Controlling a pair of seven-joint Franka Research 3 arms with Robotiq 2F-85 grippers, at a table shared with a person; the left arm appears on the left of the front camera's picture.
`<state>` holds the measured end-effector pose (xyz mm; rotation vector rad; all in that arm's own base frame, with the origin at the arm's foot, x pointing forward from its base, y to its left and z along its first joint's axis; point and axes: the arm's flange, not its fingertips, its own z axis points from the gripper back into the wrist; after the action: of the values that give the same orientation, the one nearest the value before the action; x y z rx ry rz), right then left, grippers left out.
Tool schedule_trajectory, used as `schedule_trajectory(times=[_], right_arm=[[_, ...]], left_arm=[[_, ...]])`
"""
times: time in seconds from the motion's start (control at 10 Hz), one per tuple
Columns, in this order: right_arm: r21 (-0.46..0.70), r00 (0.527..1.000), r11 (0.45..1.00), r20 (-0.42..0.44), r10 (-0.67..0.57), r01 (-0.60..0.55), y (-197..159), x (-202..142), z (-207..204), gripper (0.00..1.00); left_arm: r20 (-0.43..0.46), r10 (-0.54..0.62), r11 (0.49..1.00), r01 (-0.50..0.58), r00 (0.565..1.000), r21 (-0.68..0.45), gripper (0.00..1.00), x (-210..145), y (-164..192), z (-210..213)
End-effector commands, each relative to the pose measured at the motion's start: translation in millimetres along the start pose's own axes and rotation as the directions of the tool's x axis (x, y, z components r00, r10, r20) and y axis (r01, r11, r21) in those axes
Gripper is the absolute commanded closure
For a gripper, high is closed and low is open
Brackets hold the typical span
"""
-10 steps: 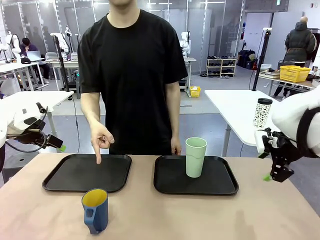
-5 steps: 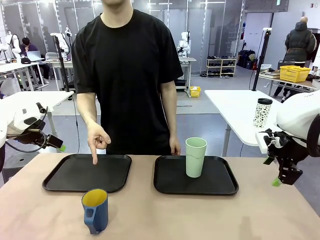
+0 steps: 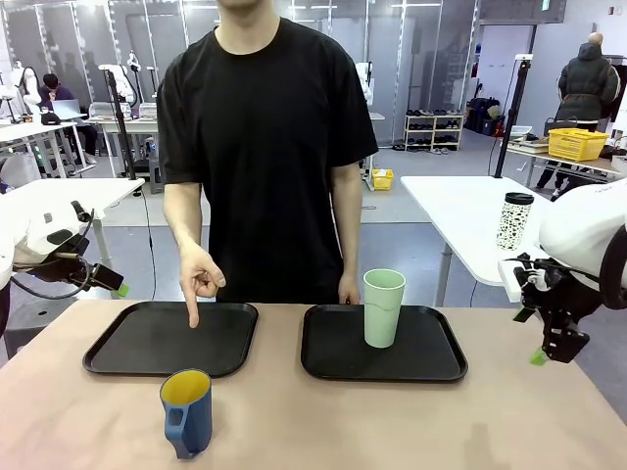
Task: Sort and store the cups by type.
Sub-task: Pick up the Handle plastic cup and place it into the empty Flat Tray.
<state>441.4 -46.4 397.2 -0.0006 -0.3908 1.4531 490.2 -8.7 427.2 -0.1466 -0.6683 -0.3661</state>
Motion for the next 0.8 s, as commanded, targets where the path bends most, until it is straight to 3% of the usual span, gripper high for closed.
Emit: schedule_trajectory(times=[0.0, 0.2, 0.3, 0.5, 0.6, 0.7], right_arm=[[-0.013, 1.000, 1.000, -0.010, -0.010, 0.010, 2.3, -0.6, -0.7, 0.00], [-0.013, 1.000, 1.000, -0.010, -0.010, 0.010, 2.3, -0.6, -0.7, 0.00], [-0.013, 1.000, 1.000, -0.010, -0.010, 0.010, 2.3, -0.6, -0.7, 0.00], [-0.013, 1.000, 1.000, -0.010, -0.010, 0.010, 2.3, -0.6, -0.7, 0.00], [-0.013, 1.000, 1.000, -0.010, -0.010, 0.010, 2.3, -0.6, -0.7, 0.00], [-0.013, 1.000, 1.000, -0.010, -0.010, 0.010, 2.3, -0.6, -0.7, 0.00]], left_arm=[[-0.080, -0.257, 0.964, 0.261, 0.963, 0.044, 0.00, 5.6, 11.8, 2.2], [-0.144, -0.469, 0.881, 0.473, 0.872, -0.001, 0.00, -13.6, 13.7, 2.3], [-0.193, -0.627, 0.779, 0.615, 0.755, -0.124, 0.00, -30.1, 10.9, 8.2], [-0.304, -0.768, 0.639, 0.708, 0.563, -0.302, 0.00, -46.6, 14.0, 18.7], [-0.283, -0.809, 0.587, 0.729, 0.514, -0.352, 0.00, -52.7, 11.0, 20.8], [-0.302, -0.819, 0.572, 0.737, 0.488, -0.360, 0.00, -59.5, 7.8, 21.0]])
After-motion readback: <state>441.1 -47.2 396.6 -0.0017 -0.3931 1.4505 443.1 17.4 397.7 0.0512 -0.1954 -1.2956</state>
